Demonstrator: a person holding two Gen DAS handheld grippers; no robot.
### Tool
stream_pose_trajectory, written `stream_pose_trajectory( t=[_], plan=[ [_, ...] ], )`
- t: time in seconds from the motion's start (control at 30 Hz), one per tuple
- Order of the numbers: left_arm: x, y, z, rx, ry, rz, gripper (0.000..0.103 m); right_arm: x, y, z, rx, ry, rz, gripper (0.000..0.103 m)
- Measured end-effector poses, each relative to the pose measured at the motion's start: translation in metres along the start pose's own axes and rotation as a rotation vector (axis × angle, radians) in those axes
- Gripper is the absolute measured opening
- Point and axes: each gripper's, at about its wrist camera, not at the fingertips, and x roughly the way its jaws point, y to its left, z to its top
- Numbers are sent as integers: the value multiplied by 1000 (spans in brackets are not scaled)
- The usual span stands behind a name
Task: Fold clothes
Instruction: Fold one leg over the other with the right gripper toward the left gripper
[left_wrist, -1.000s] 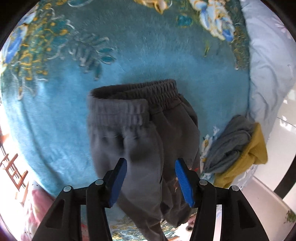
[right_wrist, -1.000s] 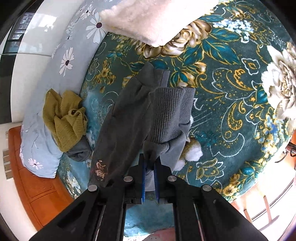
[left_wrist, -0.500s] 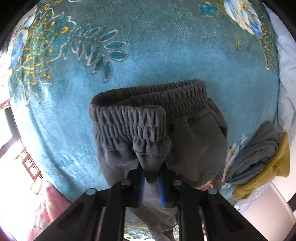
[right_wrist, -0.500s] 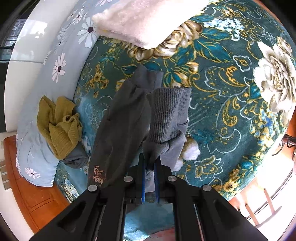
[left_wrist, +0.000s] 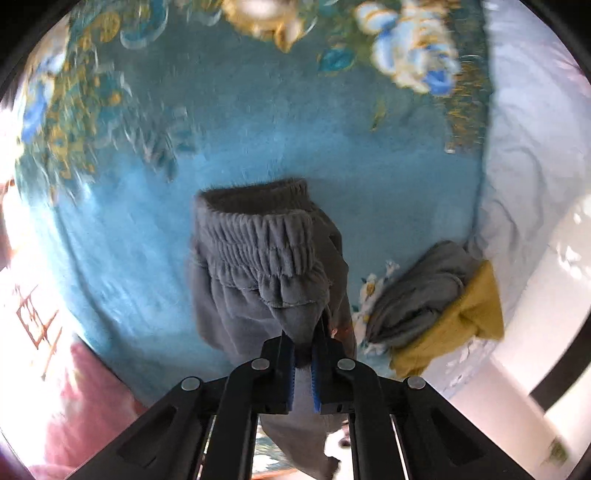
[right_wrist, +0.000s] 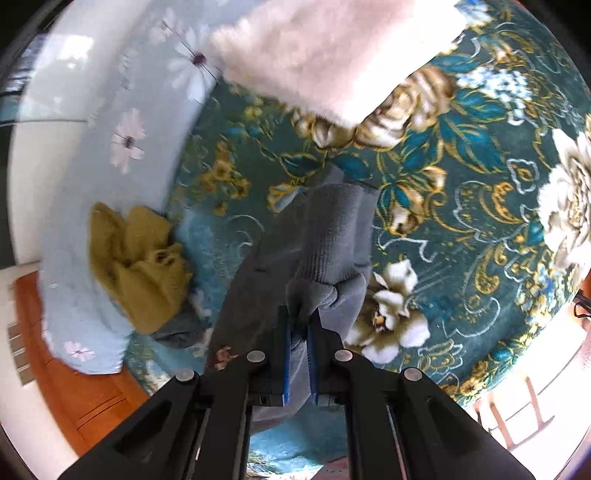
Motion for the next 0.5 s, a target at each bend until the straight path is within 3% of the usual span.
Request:
stream_pose_trajectory(
  t=[0.1, 0.2, 0.37, 0.47, 0.5],
  plan=[
    [20, -14, 8, -65, 6, 2, 7, 31, 11, 16, 57, 42, -37, 8],
    [24, -28, 14, -94, -22, -26, 7, 45, 24, 29, 71, 24, -55, 8],
    [28, -30, 23, -118, -31, -132, 8, 48, 40, 47, 63, -6, -51, 8],
    [29, -29, 27, -131, -41, -204, 22, 51, 39, 53, 72, -28, 17, 12],
    [28, -28, 26, -134, -49, -234, 33, 50, 38, 54, 77, -38, 50, 22]
  ],
)
